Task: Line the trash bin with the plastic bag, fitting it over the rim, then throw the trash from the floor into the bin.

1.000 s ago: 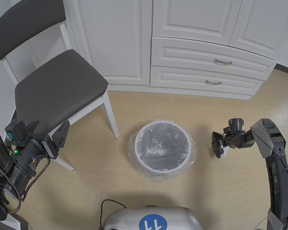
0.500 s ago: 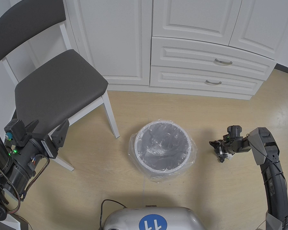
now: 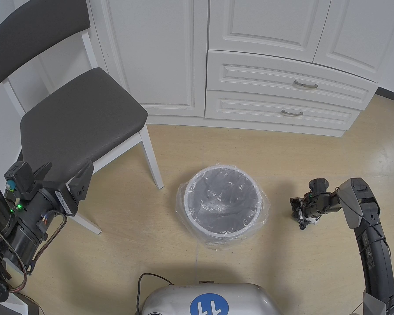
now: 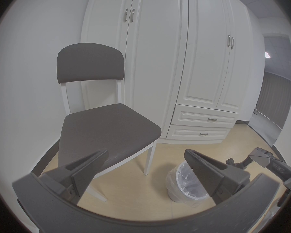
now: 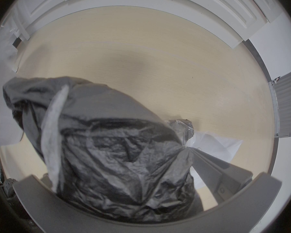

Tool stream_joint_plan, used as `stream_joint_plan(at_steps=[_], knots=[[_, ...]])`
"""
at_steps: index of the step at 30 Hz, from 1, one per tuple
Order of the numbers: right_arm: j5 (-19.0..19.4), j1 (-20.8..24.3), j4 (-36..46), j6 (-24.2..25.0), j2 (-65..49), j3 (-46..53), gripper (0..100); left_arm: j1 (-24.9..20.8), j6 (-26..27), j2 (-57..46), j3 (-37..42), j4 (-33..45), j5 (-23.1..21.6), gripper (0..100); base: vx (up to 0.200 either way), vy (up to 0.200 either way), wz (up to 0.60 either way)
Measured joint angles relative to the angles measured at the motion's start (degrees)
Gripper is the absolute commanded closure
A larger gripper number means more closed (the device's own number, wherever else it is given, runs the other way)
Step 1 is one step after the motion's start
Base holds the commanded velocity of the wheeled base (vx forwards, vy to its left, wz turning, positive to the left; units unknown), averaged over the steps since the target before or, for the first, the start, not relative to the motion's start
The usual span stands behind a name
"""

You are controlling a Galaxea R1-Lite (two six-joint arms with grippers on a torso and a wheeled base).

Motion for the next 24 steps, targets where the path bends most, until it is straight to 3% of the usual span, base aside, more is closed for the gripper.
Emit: stream_joint_plan(at_steps=[18,24], knots=[[0.0,0.37,-0.22,1.56,-1.72,0.27,100,0.0,0.5,-0.11,-0.02,-1.45,0.17,0,0.0,0.0,0.0],[0.04,0.55,-0.43,1.1,-7.7,6.84,100,0.0,1.48,-0.06,0.11,-2.33,0.06,0,0.0,0.0,0.0]])
